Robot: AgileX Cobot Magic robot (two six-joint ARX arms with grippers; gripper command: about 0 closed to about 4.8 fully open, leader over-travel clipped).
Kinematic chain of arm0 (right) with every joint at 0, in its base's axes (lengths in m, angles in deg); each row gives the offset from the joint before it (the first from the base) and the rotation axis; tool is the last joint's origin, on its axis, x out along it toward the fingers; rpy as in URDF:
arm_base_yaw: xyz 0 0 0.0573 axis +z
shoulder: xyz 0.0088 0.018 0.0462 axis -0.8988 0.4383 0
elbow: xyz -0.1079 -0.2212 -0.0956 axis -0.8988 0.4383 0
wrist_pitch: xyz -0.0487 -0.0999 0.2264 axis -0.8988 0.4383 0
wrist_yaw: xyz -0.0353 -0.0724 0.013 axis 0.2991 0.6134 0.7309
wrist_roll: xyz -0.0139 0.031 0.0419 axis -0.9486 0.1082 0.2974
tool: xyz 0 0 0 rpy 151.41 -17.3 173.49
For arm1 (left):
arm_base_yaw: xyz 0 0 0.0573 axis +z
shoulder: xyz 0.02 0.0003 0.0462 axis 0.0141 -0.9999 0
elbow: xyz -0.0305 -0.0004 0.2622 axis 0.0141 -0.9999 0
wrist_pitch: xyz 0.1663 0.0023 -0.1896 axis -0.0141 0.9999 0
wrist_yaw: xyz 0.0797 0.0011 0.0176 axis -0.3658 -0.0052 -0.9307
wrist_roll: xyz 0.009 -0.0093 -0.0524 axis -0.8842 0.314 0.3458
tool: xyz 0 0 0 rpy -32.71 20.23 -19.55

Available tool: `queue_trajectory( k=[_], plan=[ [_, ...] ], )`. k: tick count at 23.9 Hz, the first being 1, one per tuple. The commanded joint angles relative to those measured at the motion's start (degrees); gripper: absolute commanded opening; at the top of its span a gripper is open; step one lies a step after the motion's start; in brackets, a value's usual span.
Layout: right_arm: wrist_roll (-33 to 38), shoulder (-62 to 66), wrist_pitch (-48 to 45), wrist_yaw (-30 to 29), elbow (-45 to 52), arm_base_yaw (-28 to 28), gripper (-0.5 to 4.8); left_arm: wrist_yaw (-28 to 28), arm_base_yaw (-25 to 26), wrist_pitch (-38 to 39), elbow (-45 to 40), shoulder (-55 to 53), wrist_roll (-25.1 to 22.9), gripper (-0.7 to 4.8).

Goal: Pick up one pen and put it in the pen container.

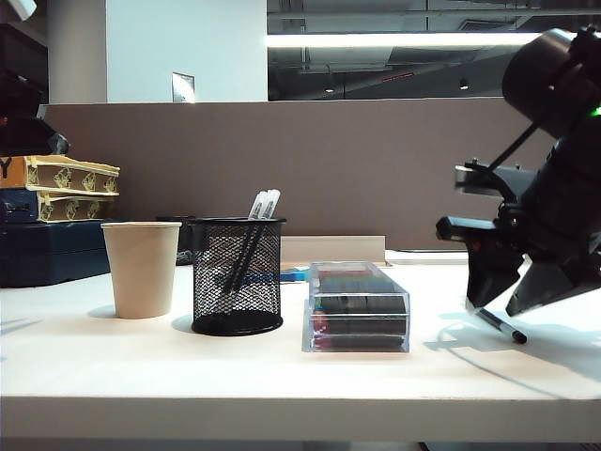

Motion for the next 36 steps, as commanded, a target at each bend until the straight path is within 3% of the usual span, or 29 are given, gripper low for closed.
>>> queue_trajectory(
  k=[1,32,36],
  plan=[
    [0.4,0.3,-0.4,0.2,-0.4,0.0,2.13,-0.2,0.1,-0.2,0.4,0.0,-0.1,0.84],
    [0.4,3.9,-0.2,1.7,-0.3,0.0,2.11,-0.2,0.1,0.6,0.4,0.0,-0.2,0.84],
    [0.6,3.9,-0.2,1.3,-0.3,0.0,1.72,-0.3,0.1,0.6,0.4,0.0,-0.2,0.84]
  ],
)
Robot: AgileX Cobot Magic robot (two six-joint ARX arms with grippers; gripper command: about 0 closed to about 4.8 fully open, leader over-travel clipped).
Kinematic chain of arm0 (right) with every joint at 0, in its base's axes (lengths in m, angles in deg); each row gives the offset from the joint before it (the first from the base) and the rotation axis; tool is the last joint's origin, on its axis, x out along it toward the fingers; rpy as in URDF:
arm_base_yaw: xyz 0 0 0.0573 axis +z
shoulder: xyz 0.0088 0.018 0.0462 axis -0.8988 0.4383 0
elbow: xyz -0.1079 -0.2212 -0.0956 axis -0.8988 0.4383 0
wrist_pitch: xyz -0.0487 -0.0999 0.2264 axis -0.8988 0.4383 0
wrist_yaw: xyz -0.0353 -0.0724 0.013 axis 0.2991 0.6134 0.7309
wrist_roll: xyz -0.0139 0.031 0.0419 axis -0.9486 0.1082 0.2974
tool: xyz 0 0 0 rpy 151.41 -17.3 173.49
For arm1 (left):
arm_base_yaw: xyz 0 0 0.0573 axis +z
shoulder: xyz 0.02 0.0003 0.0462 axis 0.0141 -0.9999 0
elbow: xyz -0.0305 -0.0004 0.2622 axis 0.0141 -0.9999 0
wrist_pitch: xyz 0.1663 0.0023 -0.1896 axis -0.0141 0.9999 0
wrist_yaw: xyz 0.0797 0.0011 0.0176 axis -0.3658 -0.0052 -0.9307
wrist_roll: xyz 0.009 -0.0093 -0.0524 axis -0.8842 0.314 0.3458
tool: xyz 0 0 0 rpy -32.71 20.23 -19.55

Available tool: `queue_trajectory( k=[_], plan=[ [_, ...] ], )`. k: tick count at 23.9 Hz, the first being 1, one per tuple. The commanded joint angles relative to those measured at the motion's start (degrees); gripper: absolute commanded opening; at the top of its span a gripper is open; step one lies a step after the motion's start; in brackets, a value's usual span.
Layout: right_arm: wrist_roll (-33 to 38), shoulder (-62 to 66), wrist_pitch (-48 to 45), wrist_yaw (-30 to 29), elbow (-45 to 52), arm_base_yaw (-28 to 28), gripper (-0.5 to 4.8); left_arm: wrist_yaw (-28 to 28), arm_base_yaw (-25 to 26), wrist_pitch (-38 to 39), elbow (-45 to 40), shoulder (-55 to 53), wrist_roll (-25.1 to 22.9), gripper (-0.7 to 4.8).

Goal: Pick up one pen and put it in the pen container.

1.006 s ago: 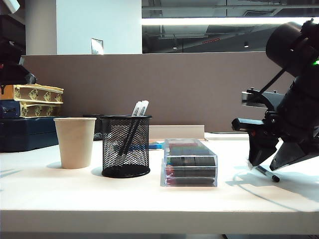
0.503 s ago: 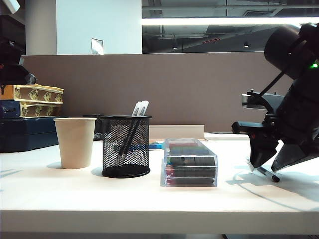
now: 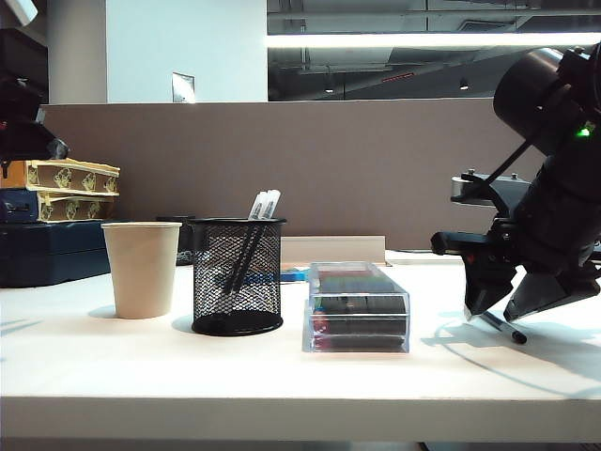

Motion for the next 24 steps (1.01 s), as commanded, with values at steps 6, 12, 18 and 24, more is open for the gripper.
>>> queue_trajectory(
  k=[6,12,18,24],
  plan=[
    [0.4,0.5,2.4,-0.6,0.3,0.0,1.22,-1.4,0.1,-0.3,0.4,0.0,-0.2,0.84],
    [0.4,0.5,1.1,-0.7,0.3,0.0,0.91,-1.4,0.1,-0.3,0.4,0.0,-0.2,0.84],
    [0.4,0.5,0.8,-0.5,0.3,0.0,0.57,-1.4,0.1,-0.3,0.4,0.0,-0.2,0.84],
    [0.4,0.5,0.1,-0.4,0.3,0.0,0.48,-1.4,0.1,-0.3,0.4,0.0,-0.2,0.84]
  ],
)
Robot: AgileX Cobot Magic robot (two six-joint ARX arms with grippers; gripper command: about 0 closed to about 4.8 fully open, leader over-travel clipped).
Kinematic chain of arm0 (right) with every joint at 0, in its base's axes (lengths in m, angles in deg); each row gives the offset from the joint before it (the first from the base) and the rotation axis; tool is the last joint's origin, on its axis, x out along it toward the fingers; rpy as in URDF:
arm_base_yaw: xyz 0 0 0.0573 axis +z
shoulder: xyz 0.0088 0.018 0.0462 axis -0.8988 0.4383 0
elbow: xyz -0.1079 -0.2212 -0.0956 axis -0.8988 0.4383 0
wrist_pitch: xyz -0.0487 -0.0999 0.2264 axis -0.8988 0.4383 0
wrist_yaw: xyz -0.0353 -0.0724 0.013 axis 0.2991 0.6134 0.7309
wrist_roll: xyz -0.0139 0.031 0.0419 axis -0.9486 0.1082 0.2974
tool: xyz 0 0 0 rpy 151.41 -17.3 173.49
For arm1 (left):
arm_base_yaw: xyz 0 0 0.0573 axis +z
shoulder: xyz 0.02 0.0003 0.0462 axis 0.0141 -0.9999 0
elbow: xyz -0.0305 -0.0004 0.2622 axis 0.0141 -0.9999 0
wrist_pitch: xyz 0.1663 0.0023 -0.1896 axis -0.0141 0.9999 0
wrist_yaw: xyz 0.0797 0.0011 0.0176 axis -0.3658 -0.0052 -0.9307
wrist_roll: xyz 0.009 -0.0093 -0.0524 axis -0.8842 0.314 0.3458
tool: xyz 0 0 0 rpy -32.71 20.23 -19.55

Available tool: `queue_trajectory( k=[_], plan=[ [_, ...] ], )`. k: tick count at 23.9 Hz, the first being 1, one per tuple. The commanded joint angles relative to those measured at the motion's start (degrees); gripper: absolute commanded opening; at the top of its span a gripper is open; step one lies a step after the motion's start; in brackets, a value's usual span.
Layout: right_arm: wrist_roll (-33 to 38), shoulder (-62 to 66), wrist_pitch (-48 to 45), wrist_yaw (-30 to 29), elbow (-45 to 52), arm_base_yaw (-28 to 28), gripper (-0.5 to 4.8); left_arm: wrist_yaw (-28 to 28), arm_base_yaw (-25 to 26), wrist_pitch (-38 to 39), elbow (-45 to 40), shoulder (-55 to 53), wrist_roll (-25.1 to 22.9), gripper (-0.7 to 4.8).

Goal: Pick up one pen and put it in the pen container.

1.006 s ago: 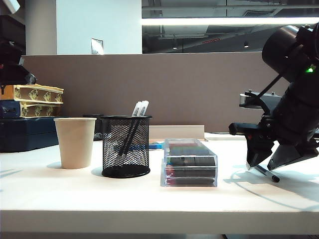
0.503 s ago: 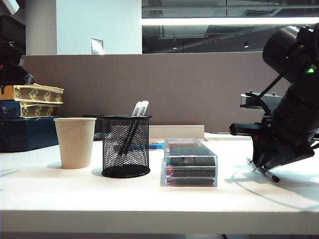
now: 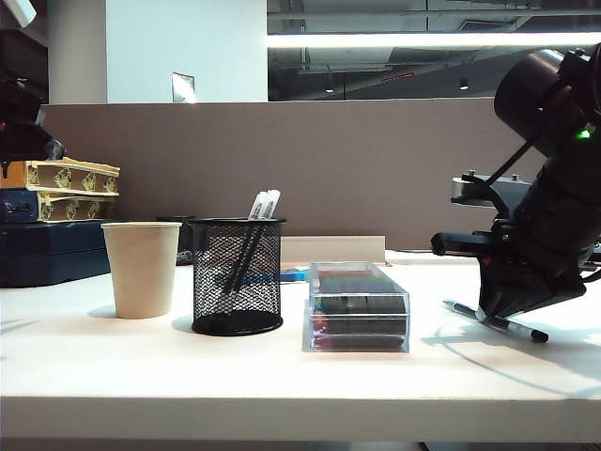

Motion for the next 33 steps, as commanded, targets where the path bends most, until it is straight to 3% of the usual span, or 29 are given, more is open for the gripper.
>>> queue_trajectory(
  k=[1,33],
  plan=[
    [0.3,0.3,0.6,-0.3,0.2,0.1,0.48,-0.1,0.1,-0.3,0.4,0.0,-0.2,0.84],
    [0.4,0.2,-1.4,-0.1,-1.2,0.1,0.43,-0.1,0.1,-0.3,0.4,0.0,-0.2,0.84]
  ],
)
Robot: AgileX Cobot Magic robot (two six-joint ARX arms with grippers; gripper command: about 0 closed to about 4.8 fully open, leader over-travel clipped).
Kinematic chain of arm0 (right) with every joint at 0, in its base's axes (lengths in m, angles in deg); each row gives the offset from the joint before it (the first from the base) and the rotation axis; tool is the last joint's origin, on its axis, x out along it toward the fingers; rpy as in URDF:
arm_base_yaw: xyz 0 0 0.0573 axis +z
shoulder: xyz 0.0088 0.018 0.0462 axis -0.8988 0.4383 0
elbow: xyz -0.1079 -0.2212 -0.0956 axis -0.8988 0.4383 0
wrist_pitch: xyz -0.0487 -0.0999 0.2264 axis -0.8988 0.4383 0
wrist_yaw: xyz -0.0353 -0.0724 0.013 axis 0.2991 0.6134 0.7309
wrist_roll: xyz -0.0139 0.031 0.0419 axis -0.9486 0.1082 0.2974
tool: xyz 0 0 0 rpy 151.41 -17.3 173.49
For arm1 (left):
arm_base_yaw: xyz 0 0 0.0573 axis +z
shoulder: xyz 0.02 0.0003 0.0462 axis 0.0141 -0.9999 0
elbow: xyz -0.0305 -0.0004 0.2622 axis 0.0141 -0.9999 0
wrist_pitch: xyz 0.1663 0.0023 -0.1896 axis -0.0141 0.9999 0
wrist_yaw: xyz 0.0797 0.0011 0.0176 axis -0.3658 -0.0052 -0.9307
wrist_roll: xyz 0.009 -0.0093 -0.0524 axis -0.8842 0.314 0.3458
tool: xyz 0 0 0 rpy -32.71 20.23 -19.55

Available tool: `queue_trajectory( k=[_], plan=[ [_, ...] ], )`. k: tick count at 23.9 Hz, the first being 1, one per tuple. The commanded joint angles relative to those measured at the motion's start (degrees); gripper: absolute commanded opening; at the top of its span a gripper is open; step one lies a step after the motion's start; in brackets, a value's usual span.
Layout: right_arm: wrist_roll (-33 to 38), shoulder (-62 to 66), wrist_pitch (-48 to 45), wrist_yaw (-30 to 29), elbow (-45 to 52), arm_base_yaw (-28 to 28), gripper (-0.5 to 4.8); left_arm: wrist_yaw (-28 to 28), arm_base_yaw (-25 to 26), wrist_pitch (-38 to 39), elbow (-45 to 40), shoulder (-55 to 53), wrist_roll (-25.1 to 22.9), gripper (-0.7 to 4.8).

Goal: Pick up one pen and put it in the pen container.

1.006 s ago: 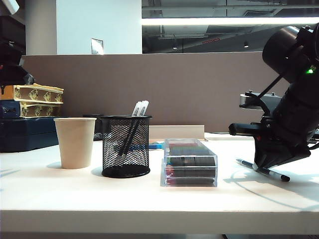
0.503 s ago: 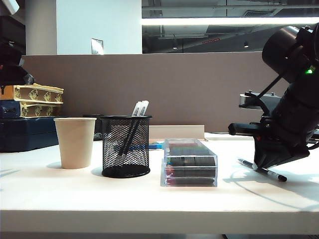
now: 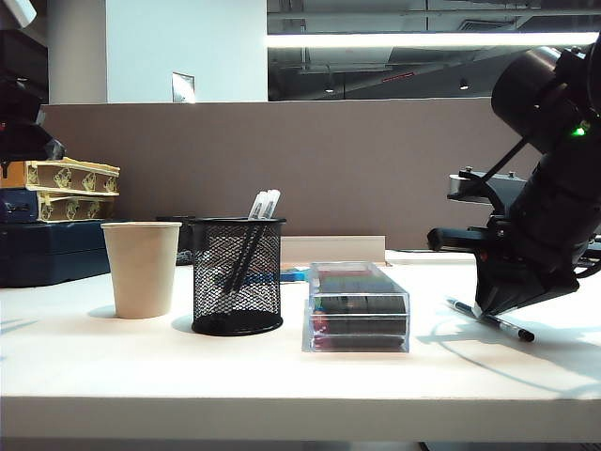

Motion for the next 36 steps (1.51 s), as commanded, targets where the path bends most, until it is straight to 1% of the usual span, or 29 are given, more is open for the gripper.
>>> queue_trajectory(
  k=[1,7,11,21,22,24,30,36],
  plan=[
    [0.2,0.0,-0.8,-0.1,-0.3,0.0,0.42,-0.1,0.1,-0.4,0.4,0.0,-0.2,0.84],
    [0.2,-0.2,-1.4,-0.1,-0.4,0.0,0.36,-0.1,0.1,-0.4,0.4,0.1,-0.2,0.84],
    [0.2,-1.6,-2.0,0.3,-0.5,0.0,0.21,-0.1,0.1,-0.4,0.4,0.1,-0.2,0.84],
    [0.2,-2.1,-1.3,1.0,-1.6,0.0,0.23,-0.1,0.1,-0.4,0.4,0.1,-0.2,0.84],
    [0.2,-2.1,-1.2,1.0,-1.6,0.0,0.27,-0.1,0.1,-0.3,0.4,0.1,-0.2,0.84],
    [0.2,-2.1,-1.2,0.9,-1.6,0.0,0.57,-0.1,0.1,-0.4,0.4,0.1,-0.2,0.84],
    [0.2,-2.1,-0.8,-0.4,-1.6,0.0,1.22,-0.1,0.1,-0.3,0.4,0.1,-0.2,0.84],
    [0.2,-2.1,0.9,-1.7,-1.6,0.0,1.22,-0.1,0.1,-0.3,0.4,0.1,-0.1,0.84]
  ],
)
